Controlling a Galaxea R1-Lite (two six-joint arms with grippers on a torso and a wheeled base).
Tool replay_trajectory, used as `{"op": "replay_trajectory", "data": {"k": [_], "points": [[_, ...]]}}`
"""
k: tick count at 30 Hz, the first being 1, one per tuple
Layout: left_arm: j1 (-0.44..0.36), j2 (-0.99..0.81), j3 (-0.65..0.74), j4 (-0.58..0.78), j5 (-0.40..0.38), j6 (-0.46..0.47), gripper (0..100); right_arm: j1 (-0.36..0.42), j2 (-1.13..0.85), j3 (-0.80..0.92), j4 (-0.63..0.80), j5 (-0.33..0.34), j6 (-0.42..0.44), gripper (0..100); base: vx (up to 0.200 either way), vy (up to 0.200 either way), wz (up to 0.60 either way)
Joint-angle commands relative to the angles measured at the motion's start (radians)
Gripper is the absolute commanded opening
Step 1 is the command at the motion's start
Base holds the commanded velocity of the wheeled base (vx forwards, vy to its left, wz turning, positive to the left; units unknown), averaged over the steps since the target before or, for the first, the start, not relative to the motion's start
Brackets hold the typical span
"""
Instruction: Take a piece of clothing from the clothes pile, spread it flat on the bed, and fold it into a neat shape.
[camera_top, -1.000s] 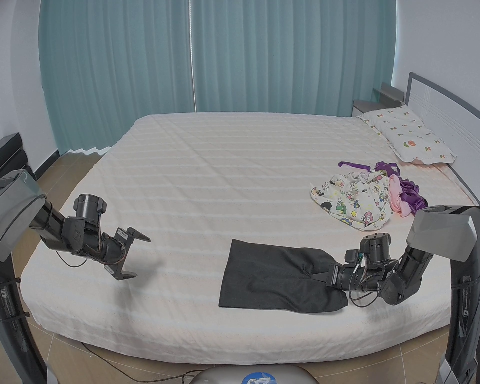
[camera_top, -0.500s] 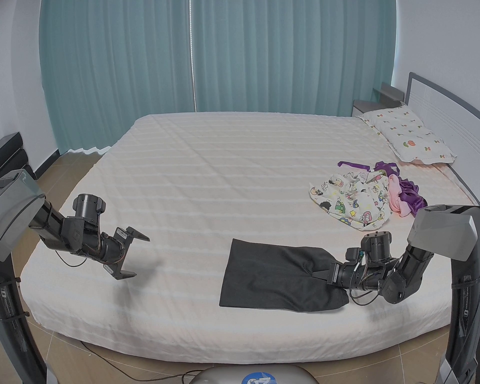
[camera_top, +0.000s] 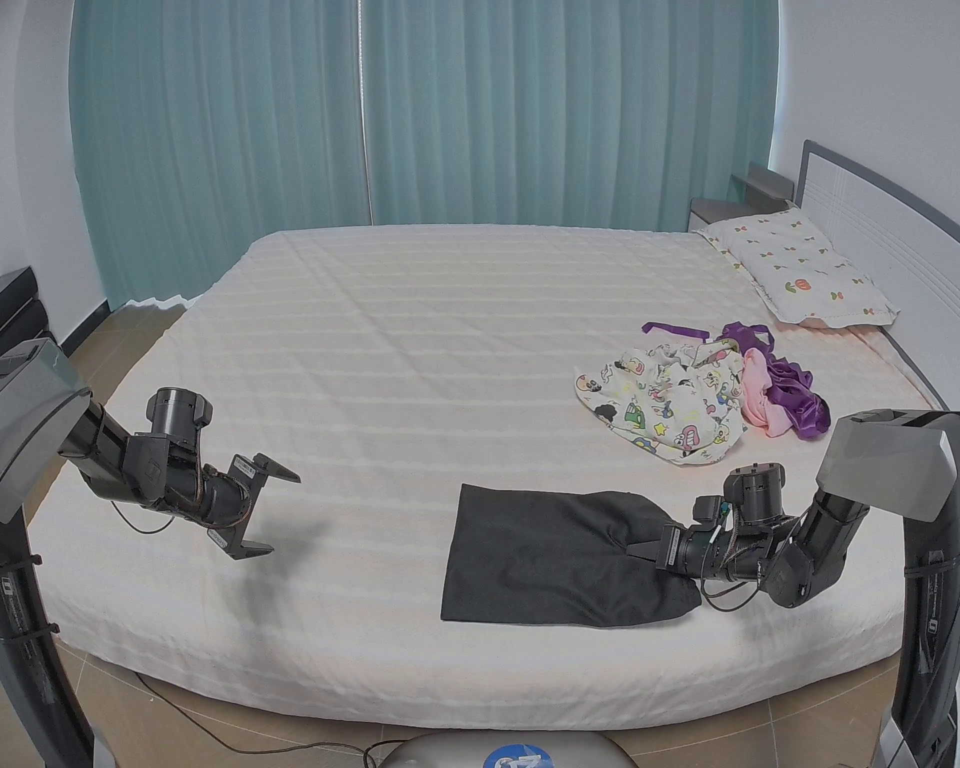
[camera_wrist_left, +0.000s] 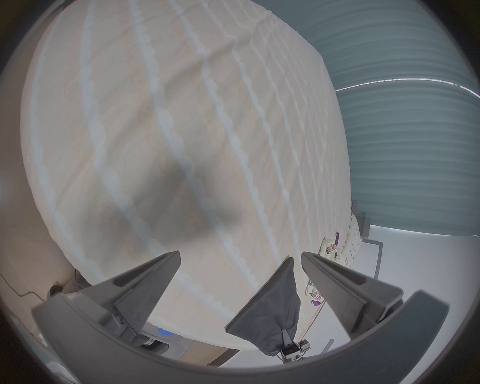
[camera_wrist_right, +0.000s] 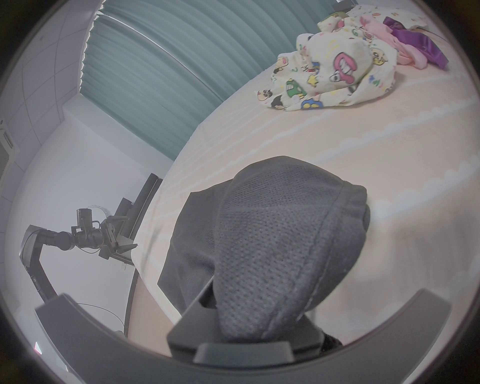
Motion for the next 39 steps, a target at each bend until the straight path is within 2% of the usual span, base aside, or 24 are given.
{"op": "replay_trajectory", "data": {"k": [1, 25, 34, 35, 39], "points": [[0.001, 0.000, 0.000, -0.001, 0.001, 0.000, 100, 0.001, -0.012, 0.005, 0.000, 0.000, -0.002, 0, 0.000, -0.200, 0.00], [-0.001, 0.001, 0.000, -0.001, 0.001, 0.000, 100, -0.006, -0.012, 0.014, 0.003, -0.002, -0.027, 0, 0.000, -0.200, 0.00], [-0.003, 0.001, 0.000, -0.001, 0.001, 0.000, 100, -0.004, -0.001, -0.003, 0.009, 0.000, -0.039, 0, 0.000, 0.000, 0.00], [-0.003, 0.001, 0.000, -0.001, 0.001, 0.000, 100, -0.004, -0.001, -0.005, 0.009, 0.000, -0.038, 100, 0.000, 0.000, 0.00], [-0.003, 0.001, 0.000, -0.001, 0.001, 0.000, 100, -0.004, -0.009, 0.003, 0.001, -0.003, -0.038, 100, 0.000, 0.000, 0.00]]}}
